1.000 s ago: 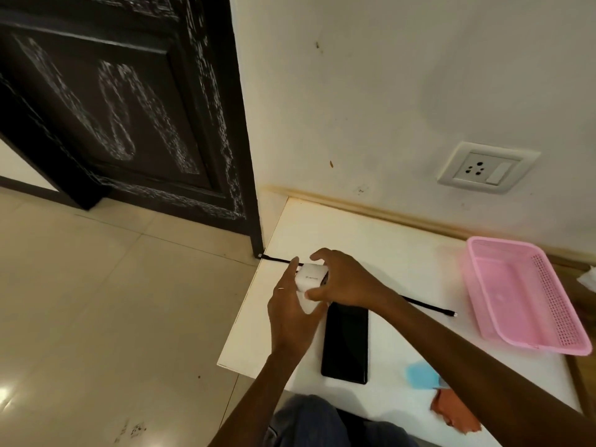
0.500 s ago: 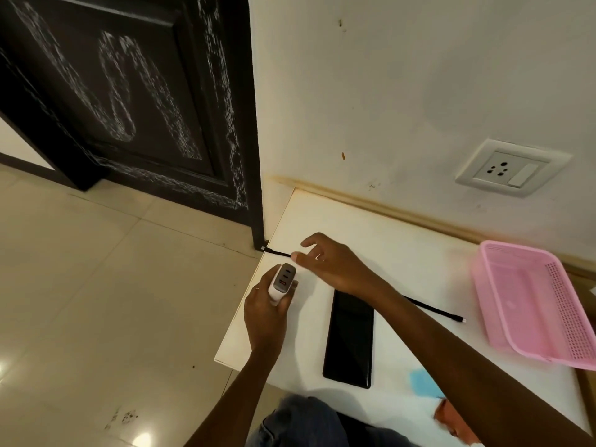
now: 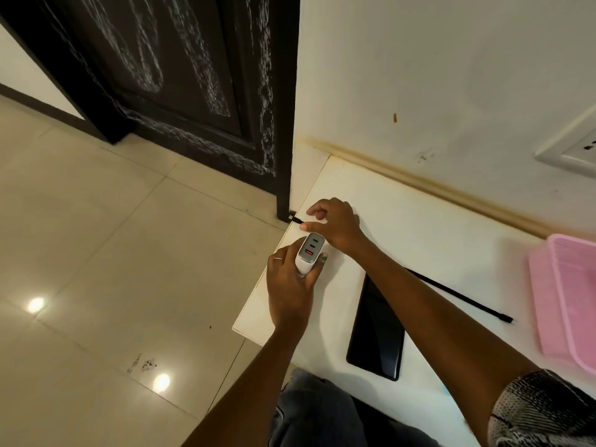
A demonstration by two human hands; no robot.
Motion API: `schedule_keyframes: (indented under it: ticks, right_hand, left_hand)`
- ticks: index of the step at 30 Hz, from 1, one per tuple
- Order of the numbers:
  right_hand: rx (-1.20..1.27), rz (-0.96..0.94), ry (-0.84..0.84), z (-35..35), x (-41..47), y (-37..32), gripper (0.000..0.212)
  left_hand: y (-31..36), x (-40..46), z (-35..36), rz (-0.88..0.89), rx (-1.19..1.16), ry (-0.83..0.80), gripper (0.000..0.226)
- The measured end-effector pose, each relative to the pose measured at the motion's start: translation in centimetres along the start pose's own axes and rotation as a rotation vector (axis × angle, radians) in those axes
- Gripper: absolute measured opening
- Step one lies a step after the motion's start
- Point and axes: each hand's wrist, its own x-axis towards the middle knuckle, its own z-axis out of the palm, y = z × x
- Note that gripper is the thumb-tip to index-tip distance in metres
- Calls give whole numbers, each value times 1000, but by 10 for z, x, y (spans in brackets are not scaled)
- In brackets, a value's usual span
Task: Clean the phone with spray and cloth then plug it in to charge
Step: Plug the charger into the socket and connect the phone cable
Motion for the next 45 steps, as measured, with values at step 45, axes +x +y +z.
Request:
schedule_keyframes:
  ticks: [45]
  right_hand:
    - [-397, -281, 51, -62, -102, -36, 15]
  left_hand:
    - [0, -1, -1, 110, 133, -45, 44]
